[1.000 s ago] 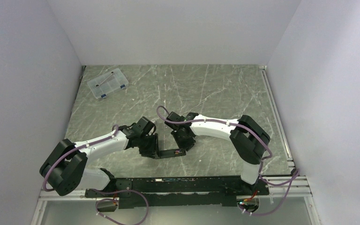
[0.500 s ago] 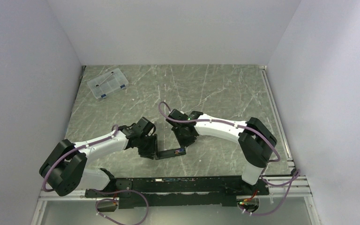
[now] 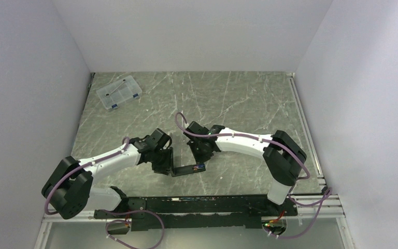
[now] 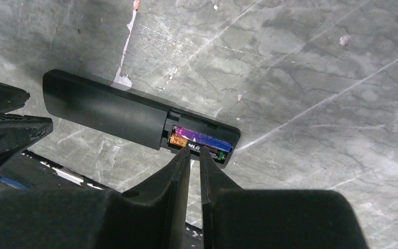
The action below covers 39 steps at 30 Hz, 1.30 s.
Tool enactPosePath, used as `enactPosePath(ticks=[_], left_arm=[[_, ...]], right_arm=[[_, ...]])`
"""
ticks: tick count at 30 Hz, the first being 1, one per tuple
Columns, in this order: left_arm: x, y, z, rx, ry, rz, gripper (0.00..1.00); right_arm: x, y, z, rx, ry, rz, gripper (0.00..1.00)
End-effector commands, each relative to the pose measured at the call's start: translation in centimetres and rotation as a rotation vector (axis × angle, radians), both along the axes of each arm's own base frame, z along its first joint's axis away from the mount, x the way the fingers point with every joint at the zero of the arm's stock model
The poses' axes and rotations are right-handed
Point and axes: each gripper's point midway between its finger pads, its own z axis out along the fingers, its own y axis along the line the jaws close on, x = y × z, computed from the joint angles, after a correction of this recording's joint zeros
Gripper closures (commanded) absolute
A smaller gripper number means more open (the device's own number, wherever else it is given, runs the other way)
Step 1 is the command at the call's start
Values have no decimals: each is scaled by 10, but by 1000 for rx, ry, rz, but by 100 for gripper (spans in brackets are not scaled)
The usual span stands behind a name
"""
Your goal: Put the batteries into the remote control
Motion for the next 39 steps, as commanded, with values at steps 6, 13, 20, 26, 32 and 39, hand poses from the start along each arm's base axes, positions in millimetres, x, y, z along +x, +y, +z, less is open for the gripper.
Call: enactPosePath(ticks=[6,13,20,26,32,39], left_arm=[[9,-4,16,-14,-45,8,60],[9,-5,13,-15,-38,7,60],[10,-6,16,-19,-38,6,60],[9,-6,20,-20,-41,6,60],[6,-7,27,-36,-33,13,59],[-7,-12,33,-102,10,35,54]], right_arm=[[-4,-1,-19,-7,26,-11,86],[-11,-9,-35,-57,46,0,87],[-7,-7,-24,-41,22,-2,87],[3,-2,-4,-13,-34,-13,82],[14,-6,11,-1,-84,-14,77],[32,-22,21,-15,-148,-23,72]])
